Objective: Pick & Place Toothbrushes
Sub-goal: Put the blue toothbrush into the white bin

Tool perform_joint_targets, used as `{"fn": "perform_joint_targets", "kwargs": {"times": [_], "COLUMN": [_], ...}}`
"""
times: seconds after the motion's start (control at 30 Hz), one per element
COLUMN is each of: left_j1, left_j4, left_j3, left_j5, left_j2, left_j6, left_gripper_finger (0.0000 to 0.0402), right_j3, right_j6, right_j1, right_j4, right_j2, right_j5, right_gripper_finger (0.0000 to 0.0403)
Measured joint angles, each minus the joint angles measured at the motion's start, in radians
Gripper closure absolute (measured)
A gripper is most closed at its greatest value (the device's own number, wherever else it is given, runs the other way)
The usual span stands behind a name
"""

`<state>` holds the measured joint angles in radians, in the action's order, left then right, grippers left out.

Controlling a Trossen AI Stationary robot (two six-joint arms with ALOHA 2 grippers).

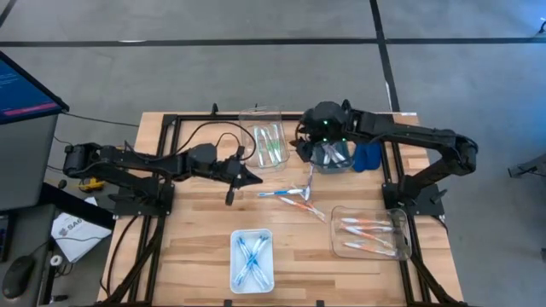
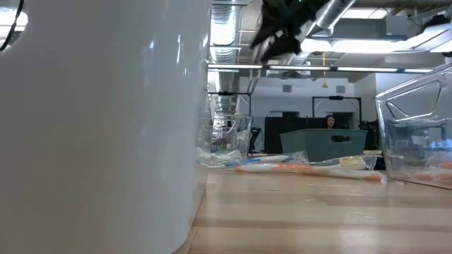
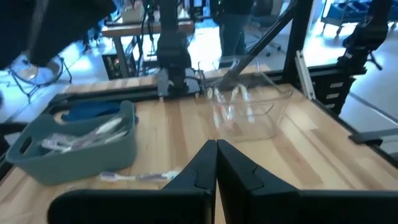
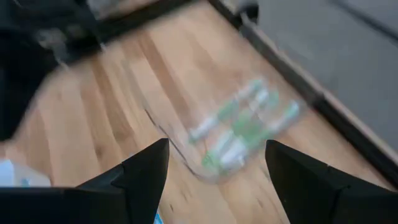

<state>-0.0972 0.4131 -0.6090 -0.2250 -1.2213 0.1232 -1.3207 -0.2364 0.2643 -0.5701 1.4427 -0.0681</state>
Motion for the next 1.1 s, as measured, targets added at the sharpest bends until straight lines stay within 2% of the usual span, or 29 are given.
{"fn": "perform_joint_targets", "kwargs": {"times": [0.17, 0.33, 0.5, 0.63, 0.77, 0.93, 1.1], "left_j1": [0.025, 0.079, 0.131, 0.162, 0.193, 0.218, 0.192], "left_j4": [0.098, 0.219, 0.226, 0.226, 0.228, 0.155, 0.135], "left_j3": [0.000, -0.005, -0.087, -0.162, -0.203, -0.193, -0.193], "left_j5": [-0.001, -0.008, -0.016, -0.016, -0.015, -0.016, -0.011], "left_j2": [0.000, 0.000, 0.000, 0.000, 0.000, -0.005, -0.043], "left_j6": [-0.024, -0.134, -0.136, -0.129, -0.126, -0.062, -0.052], "left_gripper_finger": [0.0400, 0.0400, 0.0400, 0.0400, 0.0400, 0.0400, 0.0400], "right_j3": [0.000, 0.000, 0.034, 0.034, 0.081, 0.158, 0.184], "right_j6": [0.074, 0.129, 0.162, 0.216, 0.274, 0.291, 0.228], "right_j1": [-0.122, -0.275, -0.422, -0.507, -0.604, -0.657, -0.639], "right_j4": [0.183, 0.205, 0.304, 0.342, 0.383, 0.431, 0.301], "right_j2": [0.000, 0.000, 0.002, -0.066, -0.122, -0.213, -0.279], "right_j5": [-0.022, -0.032, -0.130, -0.152, -0.237, -0.397, -0.431], "right_gripper_finger": [0.0143, 0.0143, 0.0143, 0.0143, 0.0143, 0.0143, 0.0143]}}
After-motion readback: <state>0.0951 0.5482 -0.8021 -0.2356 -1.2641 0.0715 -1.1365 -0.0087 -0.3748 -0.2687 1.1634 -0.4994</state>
